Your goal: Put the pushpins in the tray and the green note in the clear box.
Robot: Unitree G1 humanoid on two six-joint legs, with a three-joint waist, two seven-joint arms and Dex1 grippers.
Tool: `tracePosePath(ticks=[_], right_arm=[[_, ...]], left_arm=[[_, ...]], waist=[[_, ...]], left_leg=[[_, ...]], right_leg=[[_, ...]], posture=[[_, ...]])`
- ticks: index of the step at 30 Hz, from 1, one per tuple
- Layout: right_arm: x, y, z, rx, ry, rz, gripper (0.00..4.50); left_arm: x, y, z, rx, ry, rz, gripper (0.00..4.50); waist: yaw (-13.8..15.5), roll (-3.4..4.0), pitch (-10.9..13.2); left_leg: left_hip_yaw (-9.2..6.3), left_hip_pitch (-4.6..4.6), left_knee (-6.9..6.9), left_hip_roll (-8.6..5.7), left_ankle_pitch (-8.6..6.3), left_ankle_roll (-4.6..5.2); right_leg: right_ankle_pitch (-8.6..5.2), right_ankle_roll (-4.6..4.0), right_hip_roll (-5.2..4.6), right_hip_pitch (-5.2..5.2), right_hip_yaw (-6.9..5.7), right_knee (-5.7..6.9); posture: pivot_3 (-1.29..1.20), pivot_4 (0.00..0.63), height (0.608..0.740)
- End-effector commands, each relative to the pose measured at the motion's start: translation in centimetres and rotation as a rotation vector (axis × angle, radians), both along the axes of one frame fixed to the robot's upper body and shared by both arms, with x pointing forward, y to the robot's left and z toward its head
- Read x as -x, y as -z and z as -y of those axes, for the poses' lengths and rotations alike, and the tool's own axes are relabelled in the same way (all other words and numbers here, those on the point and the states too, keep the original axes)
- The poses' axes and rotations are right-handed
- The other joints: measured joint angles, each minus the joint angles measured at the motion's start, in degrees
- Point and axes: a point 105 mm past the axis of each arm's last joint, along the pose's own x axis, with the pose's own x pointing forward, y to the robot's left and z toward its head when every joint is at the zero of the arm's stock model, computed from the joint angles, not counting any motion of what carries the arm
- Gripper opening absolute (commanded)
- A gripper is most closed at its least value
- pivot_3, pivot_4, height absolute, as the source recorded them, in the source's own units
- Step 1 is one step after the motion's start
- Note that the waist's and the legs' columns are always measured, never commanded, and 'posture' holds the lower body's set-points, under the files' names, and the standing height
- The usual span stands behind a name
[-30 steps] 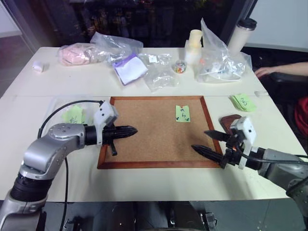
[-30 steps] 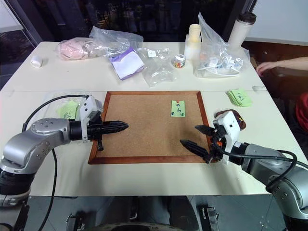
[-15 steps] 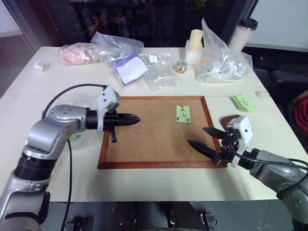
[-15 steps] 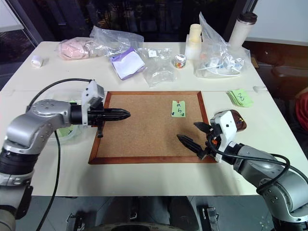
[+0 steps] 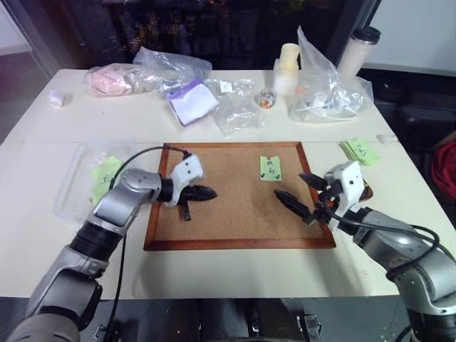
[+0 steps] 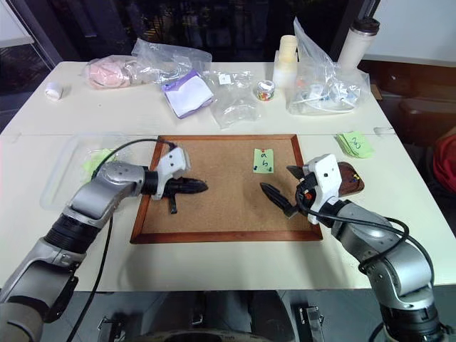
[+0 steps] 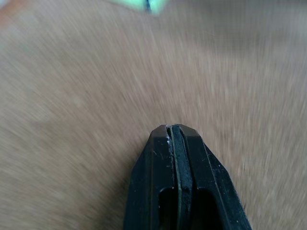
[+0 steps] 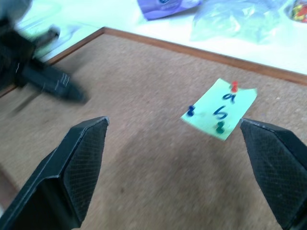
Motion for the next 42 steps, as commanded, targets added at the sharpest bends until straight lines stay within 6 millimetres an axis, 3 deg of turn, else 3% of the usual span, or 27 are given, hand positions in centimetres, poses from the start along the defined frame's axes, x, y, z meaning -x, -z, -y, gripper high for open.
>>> tracePosePath(ticks=[1, 8, 18, 25, 38, 41, 42], right_arm=[[-2.6, -0.2, -0.4, 0.027, 0.011, 0.073, 4.50], [-5.5, 2.5, -0.9, 0.067, -0.010, 0.070, 4.50], [-5.3, 5.0, 0.6, 0.021, 0.020, 0.053, 4.50], [-5.8, 4.2, 0.9, 0.020, 0.047, 0.154, 4.50], [-6.3, 5.1, -0.1, 0.057, -0.007, 0.152, 4.50], [-6.3, 5.1, -0.5, 0.051, -0.027, 0.155, 3.69], [-6.3, 5.1, -0.6, 0.049, -0.032, 0.153, 3.15]], left_arm=[[-0.6, 3.6, -0.6, -0.127, -0.062, -0.065, 0.02], [0.4, 3.9, -0.5, -0.098, -0.028, -0.134, 0.02], [1.5, 3.7, -0.9, -0.095, -0.036, -0.136, 0.02], [1.3, 3.7, -1.0, -0.102, -0.048, -0.130, 0.02], [1.8, 4.2, -1.1, -0.110, -0.056, -0.138, 0.02], [2.0, 4.4, -1.1, -0.110, -0.056, -0.143, 0.00], [2.1, 4.4, -1.1, -0.110, -0.056, -0.144, 0.00]], waist=[[0.08, 0.15, -0.13], [1.01, 0.32, -0.27], [-0.24, 0.37, -0.30], [-0.31, 0.38, -0.30], [-0.35, 0.39, -0.31], [-0.44, 0.39, -0.31], [-0.45, 0.39, -0.31]], left_leg=[[0.02, 0.05, 0.06, -0.01, 0.00, 0.00], [0.01, 0.37, 0.06, -0.10, 0.00, 0.01], [0.00, 0.44, -0.05, 0.01, -0.01, 0.03], [0.03, 0.49, -0.07, 0.02, -0.01, 0.03], [0.03, 0.56, -0.10, 0.03, -0.01, 0.03], [0.04, 0.62, -0.12, 0.04, -0.01, 0.03], [0.03, 0.66, -0.14, 0.04, -0.01, 0.03]], right_leg=[[0.00, 0.00, -0.01, 0.07, -0.01, 0.02], [0.00, 0.01, -0.08, 0.47, 0.00, -0.02], [-0.02, 0.01, 0.01, 0.46, 0.00, 0.01], [-0.02, 0.00, 0.02, 0.46, 0.04, 0.01], [-0.03, 0.00, 0.02, 0.51, 0.07, 0.01], [-0.03, 0.00, 0.02, 0.54, 0.09, 0.01], [-0.03, 0.00, 0.02, 0.56, 0.11, 0.01]], posture=[[0.00, 0.150, 0.734], [0.00, 0.150, 0.734], [0.00, 0.150, 0.734], [0.00, 0.150, 0.734], [0.00, 0.150, 0.734], [0.00, 0.150, 0.734], [0.00, 0.150, 0.734]])
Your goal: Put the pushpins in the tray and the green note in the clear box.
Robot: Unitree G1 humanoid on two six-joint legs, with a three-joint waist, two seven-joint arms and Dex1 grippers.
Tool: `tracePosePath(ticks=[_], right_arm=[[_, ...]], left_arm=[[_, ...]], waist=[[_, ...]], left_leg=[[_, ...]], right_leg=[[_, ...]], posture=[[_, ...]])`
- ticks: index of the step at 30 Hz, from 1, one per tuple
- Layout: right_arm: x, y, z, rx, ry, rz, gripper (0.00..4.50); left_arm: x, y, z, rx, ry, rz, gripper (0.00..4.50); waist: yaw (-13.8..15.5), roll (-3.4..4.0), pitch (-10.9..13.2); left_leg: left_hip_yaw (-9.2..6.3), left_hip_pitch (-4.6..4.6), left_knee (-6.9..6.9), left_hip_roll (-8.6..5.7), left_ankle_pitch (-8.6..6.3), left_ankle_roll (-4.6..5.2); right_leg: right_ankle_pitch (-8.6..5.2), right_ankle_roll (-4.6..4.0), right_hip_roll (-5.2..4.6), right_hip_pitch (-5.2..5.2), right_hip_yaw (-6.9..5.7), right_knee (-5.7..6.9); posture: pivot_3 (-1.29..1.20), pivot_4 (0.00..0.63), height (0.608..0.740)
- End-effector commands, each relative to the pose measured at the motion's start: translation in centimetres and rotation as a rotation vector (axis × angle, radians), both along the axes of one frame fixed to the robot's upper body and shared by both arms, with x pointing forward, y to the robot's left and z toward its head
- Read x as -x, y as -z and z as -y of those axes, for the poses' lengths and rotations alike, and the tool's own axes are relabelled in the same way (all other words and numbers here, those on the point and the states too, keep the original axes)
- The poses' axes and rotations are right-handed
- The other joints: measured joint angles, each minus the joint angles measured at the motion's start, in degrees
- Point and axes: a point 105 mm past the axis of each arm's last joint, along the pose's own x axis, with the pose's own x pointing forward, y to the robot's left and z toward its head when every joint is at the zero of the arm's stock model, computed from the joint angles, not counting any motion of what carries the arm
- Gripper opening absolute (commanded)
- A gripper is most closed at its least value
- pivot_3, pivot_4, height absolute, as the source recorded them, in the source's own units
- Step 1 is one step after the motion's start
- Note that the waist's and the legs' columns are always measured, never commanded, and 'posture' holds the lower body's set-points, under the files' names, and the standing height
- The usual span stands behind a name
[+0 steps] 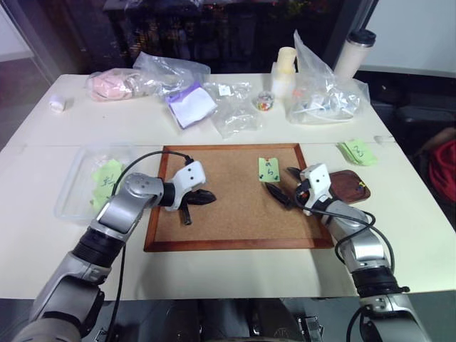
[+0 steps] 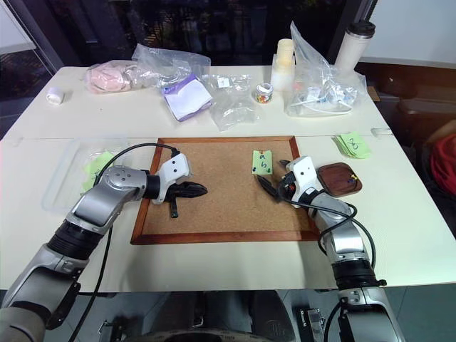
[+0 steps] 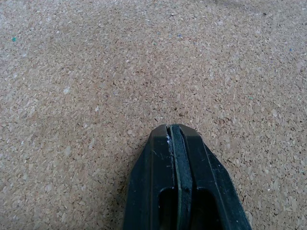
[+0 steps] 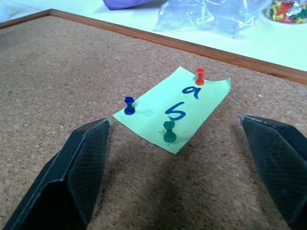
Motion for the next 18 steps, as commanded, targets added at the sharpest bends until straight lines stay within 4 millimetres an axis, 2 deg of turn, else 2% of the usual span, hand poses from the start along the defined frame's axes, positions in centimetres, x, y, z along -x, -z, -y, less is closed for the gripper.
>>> tracePosePath(ticks=[1, 6, 14, 18], right_arm=[[-0.1, -0.8, -0.8, -0.009, -0.036, 0.029, 2.71], [0.1, -0.2, -0.9, -0.002, -0.047, 0.002, 0.07], [0.6, 0.2, -0.9, 0.008, -0.041, -0.010, 0.02], [0.2, -0.3, -0.6, 0.008, -0.015, 0.007, 0.02]], left_arm=[[1.6, 3.5, -0.8, -0.072, -0.015, -0.134, 0.00], [1.6, 3.5, -1.0, -0.071, -0.026, -0.133, 0.00], [1.9, 3.5, -1.5, -0.079, -0.029, -0.132, 0.00], [1.5, 3.3, -1.4, -0.089, -0.020, -0.118, 0.00]], waist=[[-0.02, 0.01, 0.00], [-0.01, 0.01, 0.00], [-0.14, 0.03, -0.03], [-0.13, 0.03, -0.03]], left_leg=[[-0.01, 0.01, -0.01, 0.00, 0.00, 0.00], [-0.01, 0.07, -0.03, 0.01, 0.00, 0.00], [0.02, 0.26, -0.13, 0.03, -0.01, 0.00], [0.02, 0.27, -0.13, 0.03, -0.01, 0.00]], right_leg=[[0.00, 0.00, 0.00, 0.00, 0.01, 0.00], [0.00, 0.00, 0.00, 0.04, 0.02, -0.01], [-0.03, -0.04, 0.02, 0.15, 0.08, -0.02], [-0.03, -0.04, 0.02, 0.15, 0.08, -0.02]], posture=[[0.00, 0.150, 0.734], [0.00, 0.150, 0.734], [0.00, 0.150, 0.734], [0.00, 0.150, 0.734]])
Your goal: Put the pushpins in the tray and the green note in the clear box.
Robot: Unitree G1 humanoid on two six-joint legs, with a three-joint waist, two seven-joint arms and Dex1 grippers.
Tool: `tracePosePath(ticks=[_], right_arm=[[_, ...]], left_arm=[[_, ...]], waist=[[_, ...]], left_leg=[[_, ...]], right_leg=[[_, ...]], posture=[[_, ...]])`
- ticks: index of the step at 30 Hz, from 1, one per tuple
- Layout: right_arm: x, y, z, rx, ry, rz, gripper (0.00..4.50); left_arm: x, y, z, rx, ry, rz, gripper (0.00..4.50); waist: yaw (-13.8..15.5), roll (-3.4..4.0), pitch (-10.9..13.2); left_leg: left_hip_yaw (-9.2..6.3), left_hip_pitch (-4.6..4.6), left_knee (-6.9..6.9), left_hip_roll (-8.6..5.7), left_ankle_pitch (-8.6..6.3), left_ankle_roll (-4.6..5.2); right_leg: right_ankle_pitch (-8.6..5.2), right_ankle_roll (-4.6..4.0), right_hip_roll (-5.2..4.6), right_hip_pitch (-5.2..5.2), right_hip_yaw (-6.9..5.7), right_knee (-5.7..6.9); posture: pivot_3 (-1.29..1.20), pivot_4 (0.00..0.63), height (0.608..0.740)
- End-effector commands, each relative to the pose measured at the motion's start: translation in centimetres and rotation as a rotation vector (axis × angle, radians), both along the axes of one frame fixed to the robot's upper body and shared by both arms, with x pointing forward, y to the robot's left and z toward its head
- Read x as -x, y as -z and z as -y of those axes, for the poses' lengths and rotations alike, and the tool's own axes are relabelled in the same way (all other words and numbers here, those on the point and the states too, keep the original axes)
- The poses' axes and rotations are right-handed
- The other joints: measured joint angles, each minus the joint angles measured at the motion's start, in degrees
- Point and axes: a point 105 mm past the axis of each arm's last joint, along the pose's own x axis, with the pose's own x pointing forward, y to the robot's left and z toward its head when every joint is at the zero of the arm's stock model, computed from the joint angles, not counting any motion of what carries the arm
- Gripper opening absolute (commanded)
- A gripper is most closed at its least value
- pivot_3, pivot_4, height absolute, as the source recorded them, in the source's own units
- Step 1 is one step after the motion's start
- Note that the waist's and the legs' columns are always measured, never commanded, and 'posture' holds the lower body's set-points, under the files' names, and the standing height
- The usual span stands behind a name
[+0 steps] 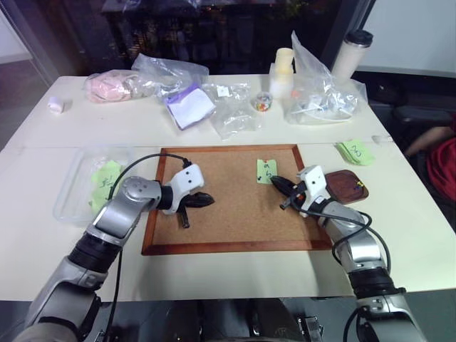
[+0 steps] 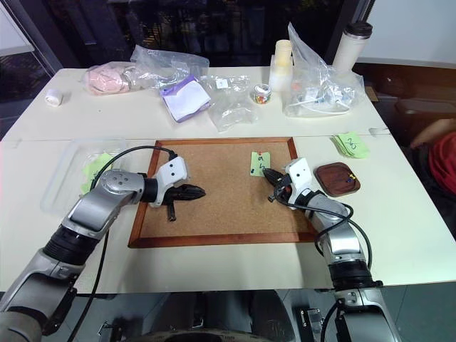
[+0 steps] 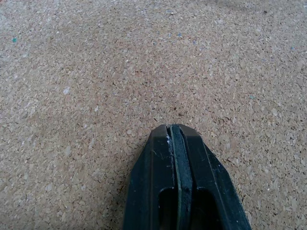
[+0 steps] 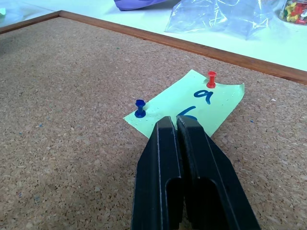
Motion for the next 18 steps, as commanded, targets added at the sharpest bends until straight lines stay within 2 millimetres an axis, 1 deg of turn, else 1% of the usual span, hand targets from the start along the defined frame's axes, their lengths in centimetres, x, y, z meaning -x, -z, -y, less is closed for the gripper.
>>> tracePosePath(ticks=[1, 3, 5, 6, 10, 13, 15, 18], right_arm=[[-0.3, -0.7, 0.2, 0.005, 0.017, 0.023, 0.02], [-0.7, -1.4, 0.4, -0.007, 0.029, 0.045, 0.02], [-1.0, -2.9, 0.6, -0.047, 0.053, 0.086, 0.02], [-1.1, -3.6, 0.7, -0.075, 0.060, 0.099, 0.02], [-1.1, -5.2, 1.2, -0.150, 0.075, 0.110, 0.02], [-1.2, -5.8, 1.4, -0.174, 0.085, 0.110, 0.02], [-1.2, -5.8, 1.6, -0.168, 0.097, 0.104, 0.02], [-0.8, -5.4, 1.6, -0.157, 0.086, 0.086, 0.02]], left_arm=[[1.0, 3.1, -1.0, -0.083, -0.011, -0.122, 0.00], [0.8, 3.2, -1.0, -0.087, -0.009, -0.122, 0.00], [0.7, 3.4, -1.2, -0.094, -0.011, -0.129, 0.00], [0.7, 3.5, -1.3, -0.101, -0.010, -0.130, 0.00], [0.5, 3.7, -1.3, -0.098, -0.019, -0.130, 0.00], [0.4, 3.5, -0.9, -0.078, -0.011, -0.119, 0.00], [0.3, 3.1, -0.3, -0.035, -0.012, -0.123, 0.00], [0.0, 3.0, -0.1, -0.020, -0.042, -0.117, 0.00]], waist=[[0.00, 0.00, 0.00], [0.02, 0.00, 0.00], [0.07, 0.00, 0.00], [0.10, 0.01, 0.00], [0.17, 0.01, 0.01], [0.32, 0.02, 0.00], [0.37, 0.02, -0.01], [0.54, 0.03, -0.01]], left_leg=[[0.00, 0.00, 0.00, 0.00, 0.00, 0.00], [0.02, 0.00, 0.00, 0.00, 0.00, 0.00], [0.01, 0.00, 0.00, 0.00, 0.00, 0.00], [0.01, 0.00, 0.00, 0.00, 0.00, 0.00], [0.02, 0.00, 0.00, -0.01, 0.00, 0.00], [0.01, 0.00, 0.01, -0.01, 0.00, 0.00], [0.00, 0.01, 0.01, -0.01, 0.00, 0.00], [0.01, 0.02, 0.01, -0.03, 0.00, 0.00]], right_leg=[[0.00, 0.00, 0.00, 0.00, 0.00, 0.00], [0.00, 0.00, 0.00, 0.00, 0.00, 0.00], [0.00, 0.00, -0.01, 0.00, 0.00, 0.00], [0.00, 0.00, -0.01, 0.00, 0.00, 0.00], [0.00, 0.00, -0.02, 0.00, 0.00, 0.01], [0.00, 0.00, -0.03, 0.02, 0.00, 0.01], [0.00, 0.00, -0.03, 0.04, 0.00, 0.00], [0.00, 0.00, -0.06, 0.05, 0.00, -0.01]], posture=[[0.00, 0.150, 0.734], [0.00, 0.150, 0.734], [0.00, 0.150, 0.734], [0.00, 0.150, 0.734], [0.00, 0.150, 0.734], [0.00, 0.150, 0.734], [0.00, 0.150, 0.734], [0.00, 0.150, 0.734]])
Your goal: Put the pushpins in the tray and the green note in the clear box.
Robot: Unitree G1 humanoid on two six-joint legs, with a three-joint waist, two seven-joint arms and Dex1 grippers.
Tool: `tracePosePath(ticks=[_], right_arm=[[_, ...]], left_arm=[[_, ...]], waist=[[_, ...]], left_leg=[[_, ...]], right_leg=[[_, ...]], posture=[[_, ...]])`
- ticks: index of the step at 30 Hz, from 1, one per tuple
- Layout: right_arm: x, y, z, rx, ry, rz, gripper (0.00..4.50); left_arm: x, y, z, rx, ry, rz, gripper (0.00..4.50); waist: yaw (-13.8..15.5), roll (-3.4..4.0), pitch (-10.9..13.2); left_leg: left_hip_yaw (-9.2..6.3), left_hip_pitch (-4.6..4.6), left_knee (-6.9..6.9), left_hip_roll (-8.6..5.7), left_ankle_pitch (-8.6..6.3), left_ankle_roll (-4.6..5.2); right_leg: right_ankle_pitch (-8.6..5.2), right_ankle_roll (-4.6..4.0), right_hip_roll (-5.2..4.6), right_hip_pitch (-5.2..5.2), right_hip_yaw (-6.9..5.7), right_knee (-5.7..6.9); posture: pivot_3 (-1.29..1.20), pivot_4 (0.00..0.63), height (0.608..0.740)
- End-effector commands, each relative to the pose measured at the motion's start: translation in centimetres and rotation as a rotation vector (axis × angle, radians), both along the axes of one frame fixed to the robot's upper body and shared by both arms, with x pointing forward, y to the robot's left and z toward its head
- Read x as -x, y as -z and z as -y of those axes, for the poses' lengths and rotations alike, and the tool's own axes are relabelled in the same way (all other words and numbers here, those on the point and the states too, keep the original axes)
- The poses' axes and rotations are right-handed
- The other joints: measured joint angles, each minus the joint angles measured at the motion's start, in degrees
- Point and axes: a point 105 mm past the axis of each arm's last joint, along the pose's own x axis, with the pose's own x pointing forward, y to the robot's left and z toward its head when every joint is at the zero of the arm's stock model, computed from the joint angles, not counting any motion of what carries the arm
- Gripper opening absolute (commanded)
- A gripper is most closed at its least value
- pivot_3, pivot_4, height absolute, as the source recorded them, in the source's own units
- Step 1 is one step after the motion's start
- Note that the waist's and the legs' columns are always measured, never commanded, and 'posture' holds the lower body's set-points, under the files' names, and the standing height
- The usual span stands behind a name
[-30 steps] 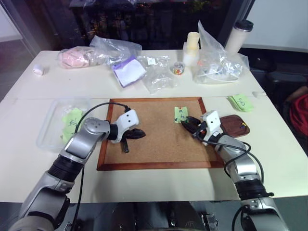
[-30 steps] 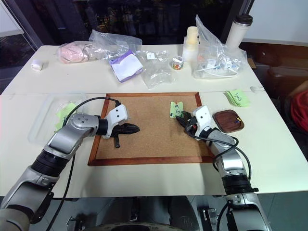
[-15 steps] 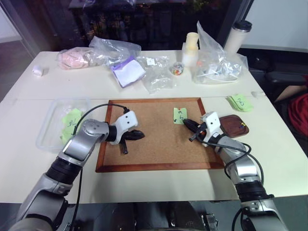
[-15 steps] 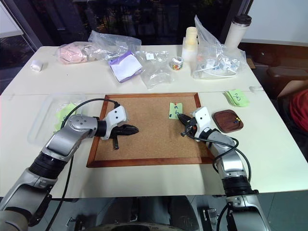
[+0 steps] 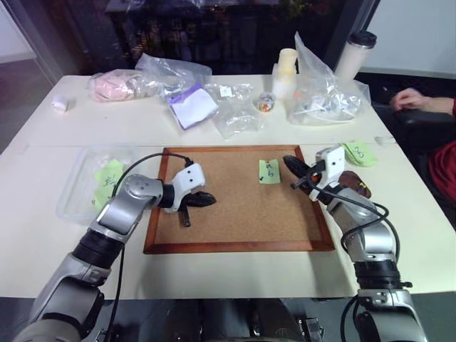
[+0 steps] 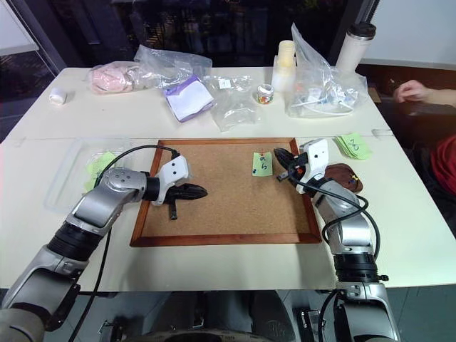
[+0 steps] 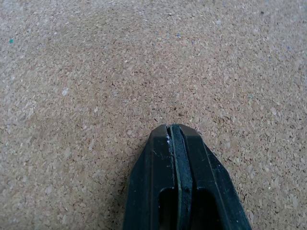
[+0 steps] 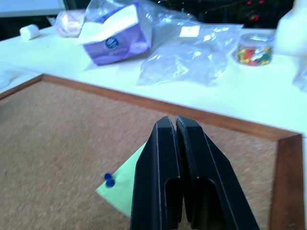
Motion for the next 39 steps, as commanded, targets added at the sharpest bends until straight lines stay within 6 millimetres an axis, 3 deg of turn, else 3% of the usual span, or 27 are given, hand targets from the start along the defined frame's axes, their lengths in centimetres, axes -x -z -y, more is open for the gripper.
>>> tracePosePath(ticks=[1, 6, 11, 14, 16, 22, 28, 31, 38, 39], right_arm=[[0.5, -1.3, 0.1, -0.020, -0.003, 0.039, 0.02], [1.3, -2.7, 1.4, -0.164, 0.056, 0.030, 0.02], [2.6, -3.9, 4.9, -0.157, 0.190, 0.046, 0.02], [3.3, -2.6, 8.4, 0.068, 0.350, 0.003, 0.02], [3.9, -1.7, 10.2, 0.117, 0.418, -0.031, 0.02], [4.5, 1.0, 12.1, 0.158, 0.475, -0.115, 0.02], [4.2, 2.1, 13.0, 0.181, 0.509, -0.145, 0.02], [4.1, 2.2, 13.3, 0.196, 0.516, -0.144, 0.88], [4.1, 2.1, 13.5, 0.188, 0.517, -0.139, 4.40], [4.1, 2.0, 13.5, 0.184, 0.520, -0.135, 4.47]], left_arm=[[0.5, 3.0, -0.6, -0.046, -0.064, -0.106, 0.00], [0.6, 3.3, -0.8, -0.052, -0.069, -0.105, 0.00], [0.1, 2.9, -0.8, -0.058, -0.072, -0.079, 0.00], [-0.2, 2.7, -1.0, -0.069, -0.070, -0.045, 0.00], [-0.5, 2.0, -0.9, -0.038, -0.079, -0.028, 0.00], [-0.4, 1.5, -0.8, 0.006, -0.064, -0.011, 0.00], [-0.5, 1.5, -0.8, 0.003, -0.069, -0.006, 0.00], [-0.4, 1.6, -0.8, 0.003, -0.069, -0.010, 0.00], [-0.4, 1.8, -0.9, 0.001, -0.072, -0.014, 0.00], [-0.4, 1.8, -0.9, 0.001, -0.072, -0.014, 0.00]], waist=[[0.21, 0.01, 0.00], [0.15, 0.02, -0.01], [0.23, 0.03, -0.01], [0.27, 0.03, -0.02], [0.17, 0.03, -0.02], [0.03, 0.09, -0.04], [0.05, 0.09, -0.04], [0.09, 0.09, -0.04], [0.05, 0.09, -0.03], [0.06, 0.09, -0.04]], left_leg=[[0.00, 0.00, 0.00, -0.02, 0.00, 0.00], [-0.03, -0.01, 0.01, -0.03, 0.00, 0.00], [-0.05, 0.00, 0.01, -0.03, 0.00, 0.00], [-0.04, -0.01, 0.02, -0.07, 0.00, 0.00], [-0.04, 0.00, 0.01, -0.09, 0.00, 0.00], [-0.05, 0.01, 0.01, -0.07, 0.00, 0.00], [-0.06, 0.00, 0.01, -0.08, -0.01, 0.01], [-0.05, 0.00, 0.01, -0.07, -0.01, 0.01], [-0.06, 0.00, -0.01, -0.07, -0.01, 0.01], [-0.06, 0.00, -0.01, -0.07, -0.01, 0.01]], right_leg=[[0.00, 0.00, -0.02, 0.01, 0.00, -0.01], [0.00, 0.01, -0.06, 0.04, -0.01, -0.02], [0.00, 0.01, -0.07, 0.07, -0.03, -0.03], [0.00, 0.01, -0.12, 0.08, -0.03, -0.05], [0.00, 0.00, -0.12, 0.08, -0.03, -0.06], [0.00, 0.01, -0.07, 0.08, -0.02, -0.05], [0.00, 0.01, -0.07, 0.07, -0.01, -0.05], [0.00, 0.01, -0.07, 0.07, -0.01, -0.06], [-0.01, 0.01, -0.07, 0.06, -0.01, -0.07], [-0.01, 0.01, -0.07, 0.07, -0.01, -0.07]], posture=[[0.00, 0.150, 0.734], [0.00, 0.150, 0.734], [0.00, 0.150, 0.734], [0.00, 0.150, 0.734], [0.00, 0.150, 0.734], [0.00, 0.150, 0.734], [0.00, 0.150, 0.734], [0.00, 0.150, 0.734], [0.00, 0.150, 0.734], [0.00, 0.150, 0.734]])
